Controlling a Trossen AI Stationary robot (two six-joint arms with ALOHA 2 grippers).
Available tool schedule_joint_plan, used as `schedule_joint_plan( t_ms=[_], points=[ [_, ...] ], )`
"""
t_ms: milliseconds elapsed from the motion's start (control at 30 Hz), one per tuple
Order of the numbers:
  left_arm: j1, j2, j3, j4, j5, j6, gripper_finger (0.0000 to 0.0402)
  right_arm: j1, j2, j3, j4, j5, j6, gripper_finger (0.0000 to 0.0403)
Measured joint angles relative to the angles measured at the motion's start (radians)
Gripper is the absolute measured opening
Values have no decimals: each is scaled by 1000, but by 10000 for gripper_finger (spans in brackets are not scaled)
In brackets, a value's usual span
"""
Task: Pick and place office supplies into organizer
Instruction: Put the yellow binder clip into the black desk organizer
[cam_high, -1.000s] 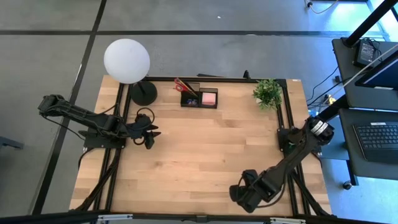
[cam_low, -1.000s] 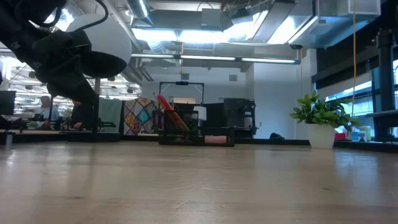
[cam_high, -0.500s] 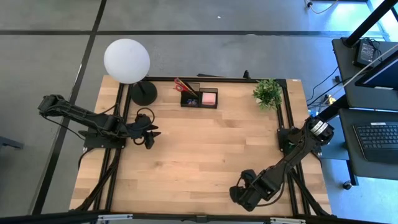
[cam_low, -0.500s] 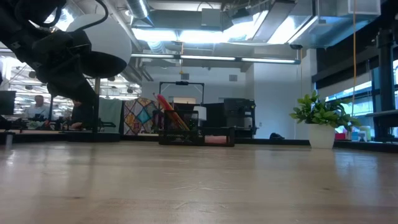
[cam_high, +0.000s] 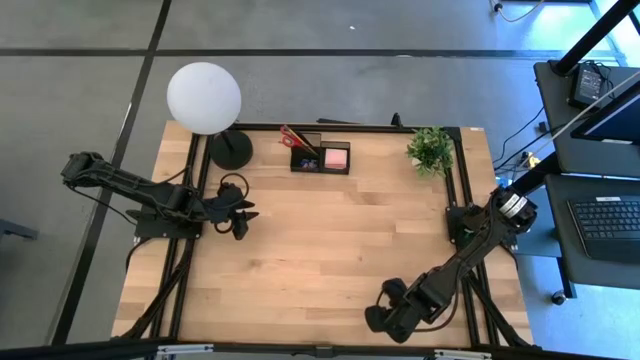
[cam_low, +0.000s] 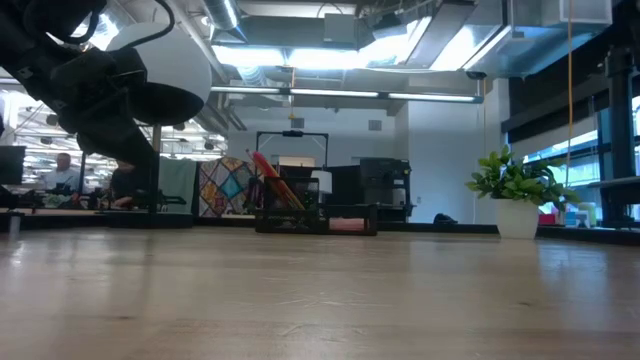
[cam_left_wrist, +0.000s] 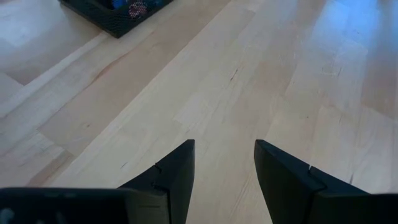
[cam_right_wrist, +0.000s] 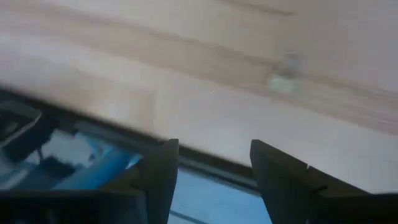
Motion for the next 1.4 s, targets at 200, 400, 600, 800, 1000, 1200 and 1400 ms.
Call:
schedule_joint_plan(
  t_ms=[200,400,600,800,1000,1200,1400],
  points=[
    [0,0,0,0,0,7,159,-2,30,20,-85,-74,86,202],
    [0,0,0,0,1,8,159,-9,123,145,-308,-86,107,202],
    [0,0,0,0,0,8,159,-24,168,178,-318,-105,88,202],
    [0,0,0,1,0,8,159,-26,184,177,-332,-105,85,202],
    [0,0,0,1,0,8,159,-29,202,173,-336,-105,86,202],
    [0,0,0,2,0,8,159,-47,206,173,-337,-50,80,202],
    [0,0,0,2,0,7,159,-61,206,173,-340,-50,49,202]
  ],
)
